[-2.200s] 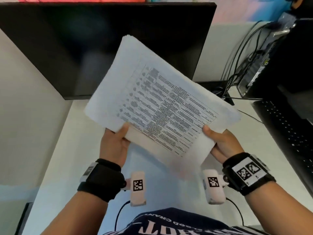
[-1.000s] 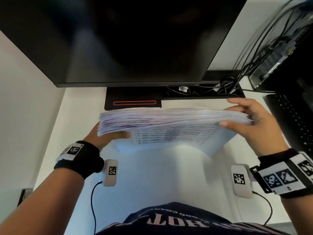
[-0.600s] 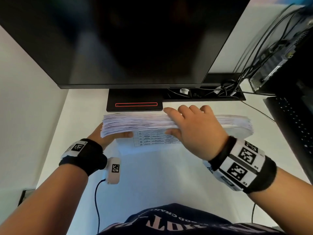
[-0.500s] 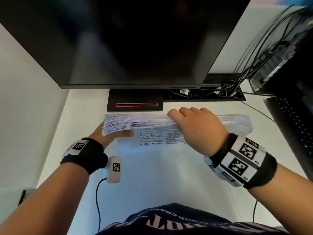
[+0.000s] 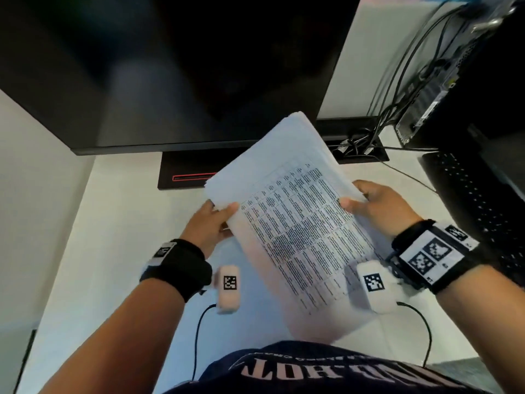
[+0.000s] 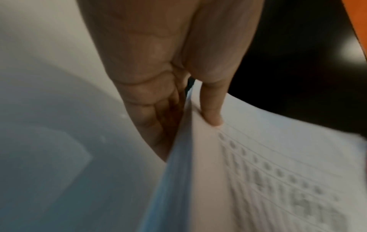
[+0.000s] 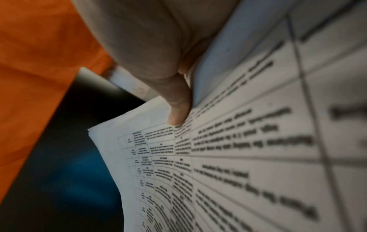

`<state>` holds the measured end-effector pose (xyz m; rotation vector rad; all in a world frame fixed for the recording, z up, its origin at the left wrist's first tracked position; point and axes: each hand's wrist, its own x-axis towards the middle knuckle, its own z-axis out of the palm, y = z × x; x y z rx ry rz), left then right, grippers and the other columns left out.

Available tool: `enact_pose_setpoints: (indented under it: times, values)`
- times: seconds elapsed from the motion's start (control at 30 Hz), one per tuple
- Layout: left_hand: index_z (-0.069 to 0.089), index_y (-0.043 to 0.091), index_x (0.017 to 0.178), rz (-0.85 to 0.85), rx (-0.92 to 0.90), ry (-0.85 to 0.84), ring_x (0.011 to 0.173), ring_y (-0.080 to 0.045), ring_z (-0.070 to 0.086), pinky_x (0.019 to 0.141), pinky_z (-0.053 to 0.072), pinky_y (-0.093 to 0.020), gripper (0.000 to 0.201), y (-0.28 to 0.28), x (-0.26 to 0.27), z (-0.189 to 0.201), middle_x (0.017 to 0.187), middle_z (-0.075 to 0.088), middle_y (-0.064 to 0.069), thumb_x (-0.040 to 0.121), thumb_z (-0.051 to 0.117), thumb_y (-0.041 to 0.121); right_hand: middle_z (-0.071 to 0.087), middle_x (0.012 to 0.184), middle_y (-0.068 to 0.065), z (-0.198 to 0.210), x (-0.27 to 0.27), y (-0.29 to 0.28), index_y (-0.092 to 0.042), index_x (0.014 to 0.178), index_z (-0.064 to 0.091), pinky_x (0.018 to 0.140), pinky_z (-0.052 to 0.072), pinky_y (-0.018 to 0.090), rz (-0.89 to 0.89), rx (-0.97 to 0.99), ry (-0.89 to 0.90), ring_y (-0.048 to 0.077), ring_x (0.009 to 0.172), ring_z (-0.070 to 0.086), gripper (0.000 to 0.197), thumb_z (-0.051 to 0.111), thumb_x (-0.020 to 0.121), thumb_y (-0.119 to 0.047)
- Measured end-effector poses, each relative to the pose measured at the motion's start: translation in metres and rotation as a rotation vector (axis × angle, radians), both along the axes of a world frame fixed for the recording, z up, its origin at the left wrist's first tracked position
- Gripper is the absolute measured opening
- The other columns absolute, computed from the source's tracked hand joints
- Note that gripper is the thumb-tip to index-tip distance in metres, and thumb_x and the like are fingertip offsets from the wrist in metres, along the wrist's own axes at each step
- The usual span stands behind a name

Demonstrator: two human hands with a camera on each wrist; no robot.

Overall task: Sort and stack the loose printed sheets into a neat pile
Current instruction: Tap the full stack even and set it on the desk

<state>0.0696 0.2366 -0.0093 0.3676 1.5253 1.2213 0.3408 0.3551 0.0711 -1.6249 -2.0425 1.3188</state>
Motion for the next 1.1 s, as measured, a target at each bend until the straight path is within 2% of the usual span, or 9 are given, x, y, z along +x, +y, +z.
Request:
enact_pose_setpoints:
  times: [0.07,0.2,0.33,0.43,0.57,0.7,0.87,0.97,1.1]
  values:
    - [0.055,0.007,0.124,-0.058,-0.055,-0.041,0.097,-0.026,0.065,0.083,0.053,-0.039,0.031,0.006,0.029,-0.007,0.119,0.065,-0.013,0.094,0.059,0.014,0.069,0.092,0.003,-0.024,0.019,0.005,-0.023,0.096,0.064,0.069,0.047,0.029,-0.095,-0.104,0.014,0.022,0.079,0.062,0.009,0.065,0.088,-0.025]
    - [0.052,0.005,0.129,-0.226,-0.189,0.013,0.107,-0.027,0.058,0.087,0.049,-0.036,0.033,0.013,0.09,-0.016,0.125,0.061,-0.012,0.097,0.054,0.013,0.065,0.115,0.006,-0.061,0.054,0.013,-0.01,0.122,0.058,0.087,0.044,0.029,-0.248,-0.198,0.007,0.022,0.1,0.061,0.039,0.065,0.088,-0.028]
    - [0.059,0.017,0.127,-0.421,-0.221,0.068,0.113,-0.029,0.06,0.099,0.046,-0.05,0.044,0.017,0.133,-0.023,0.122,0.067,-0.004,0.083,0.062,0.018,0.066,0.109,0.006,-0.081,0.091,0.018,-0.008,0.118,0.059,0.08,0.038,0.024,-0.338,-0.154,-0.104,0.02,0.089,0.056,0.032,0.059,0.092,-0.026]
    - [0.062,0.019,0.122,-0.524,-0.228,0.076,0.112,-0.029,0.062,0.099,0.048,-0.053,0.055,0.023,0.156,-0.021,0.12,0.067,-0.006,0.068,0.06,0.025,0.066,0.11,0.01,-0.088,0.111,0.024,-0.009,0.119,0.057,0.076,0.039,0.026,-0.401,-0.129,-0.124,0.022,0.086,0.056,0.034,0.058,0.092,-0.029]
    - [0.053,0.014,0.129,-0.518,-0.259,0.048,0.117,-0.027,0.058,0.096,0.051,-0.044,0.051,0.037,0.176,-0.015,0.127,0.061,-0.008,0.08,0.063,0.016,0.063,0.112,0.006,-0.088,0.132,0.04,-0.012,0.125,0.055,0.083,0.041,0.029,-0.28,-0.11,-0.165,0.02,0.092,0.055,0.035,0.051,0.095,-0.029]
    - [0.051,0.018,0.133,-0.519,-0.27,0.002,0.121,-0.024,0.054,0.09,0.049,-0.038,0.046,0.049,0.188,-0.019,0.129,0.061,-0.004,0.089,0.057,0.006,0.065,0.113,0.014,-0.085,0.148,0.053,-0.007,0.118,0.06,0.079,0.038,0.027,-0.179,-0.099,-0.265,0.022,0.09,0.054,0.029,0.041,0.097,-0.011]
    - [0.053,0.011,0.128,-0.522,-0.267,0.094,0.117,-0.027,0.057,0.088,0.053,-0.039,0.049,0.072,0.196,-0.022,0.128,0.059,-0.011,0.081,0.063,0.013,0.054,0.135,0.01,-0.082,0.152,0.065,-0.008,0.14,0.042,0.087,0.037,0.025,-0.218,-0.076,-0.304,0.029,0.116,0.053,0.044,0.043,0.095,-0.006]
    - [0.053,0.012,0.13,-0.541,-0.268,0.193,0.119,-0.029,0.055,0.095,0.052,-0.044,0.05,0.088,0.195,-0.02,0.132,0.056,-0.012,0.081,0.063,0.013,0.064,0.12,0.01,-0.087,0.156,0.073,-0.009,0.122,0.057,0.08,0.038,0.024,-0.17,-0.059,-0.294,0.024,0.099,0.057,0.031,0.045,0.094,-0.007]
    - [0.052,0.011,0.132,-0.498,-0.279,0.165,0.117,-0.029,0.056,0.091,0.054,-0.042,0.049,0.102,0.192,-0.022,0.13,0.057,-0.013,0.083,0.061,0.011,0.065,0.118,0.008,-0.089,0.161,0.077,-0.009,0.121,0.057,0.086,0.04,0.026,-0.184,-0.079,-0.276,0.027,0.108,0.058,0.03,0.048,0.093,-0.01]
